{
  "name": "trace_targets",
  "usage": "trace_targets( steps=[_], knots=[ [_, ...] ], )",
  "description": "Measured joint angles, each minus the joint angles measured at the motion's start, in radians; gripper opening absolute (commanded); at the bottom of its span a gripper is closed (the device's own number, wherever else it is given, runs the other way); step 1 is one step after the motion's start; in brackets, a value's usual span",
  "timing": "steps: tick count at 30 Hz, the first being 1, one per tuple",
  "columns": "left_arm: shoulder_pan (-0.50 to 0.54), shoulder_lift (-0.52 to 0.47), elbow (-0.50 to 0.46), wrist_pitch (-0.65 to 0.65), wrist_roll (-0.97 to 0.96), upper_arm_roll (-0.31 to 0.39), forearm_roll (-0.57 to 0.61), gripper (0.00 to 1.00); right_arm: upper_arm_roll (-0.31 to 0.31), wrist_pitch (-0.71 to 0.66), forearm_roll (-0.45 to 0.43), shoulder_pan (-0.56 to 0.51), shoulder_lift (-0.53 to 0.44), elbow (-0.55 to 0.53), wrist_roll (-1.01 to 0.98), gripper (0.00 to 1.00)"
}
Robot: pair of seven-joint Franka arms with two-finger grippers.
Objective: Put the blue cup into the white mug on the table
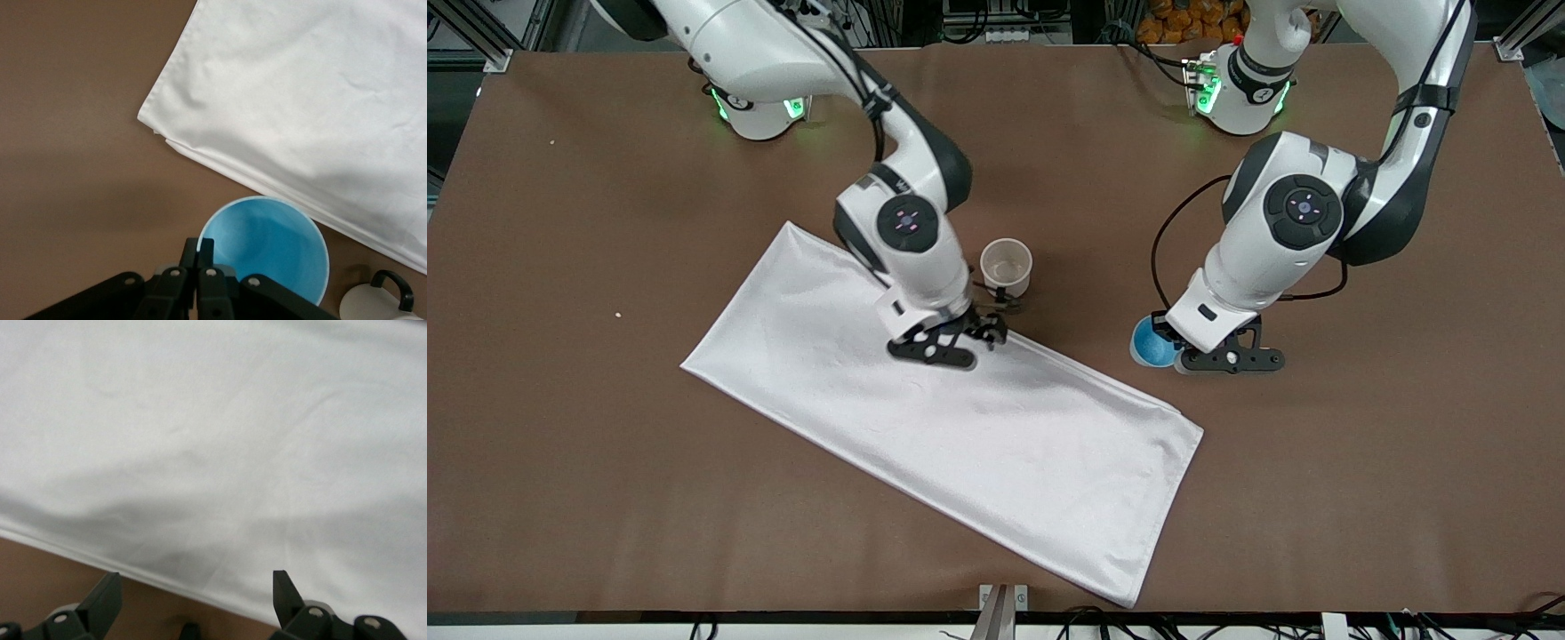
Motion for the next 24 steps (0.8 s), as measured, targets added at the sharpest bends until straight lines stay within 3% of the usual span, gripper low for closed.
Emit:
trace_targets(
  steps=[24],
  knots=[
    [-0.057,0.0,-0.003,0.0,-0.056,-0.015,0.0,0.0,-0.005,-0.118,0.0,-0.472,-0.015,0.01,-0.739,1.0]
  ],
)
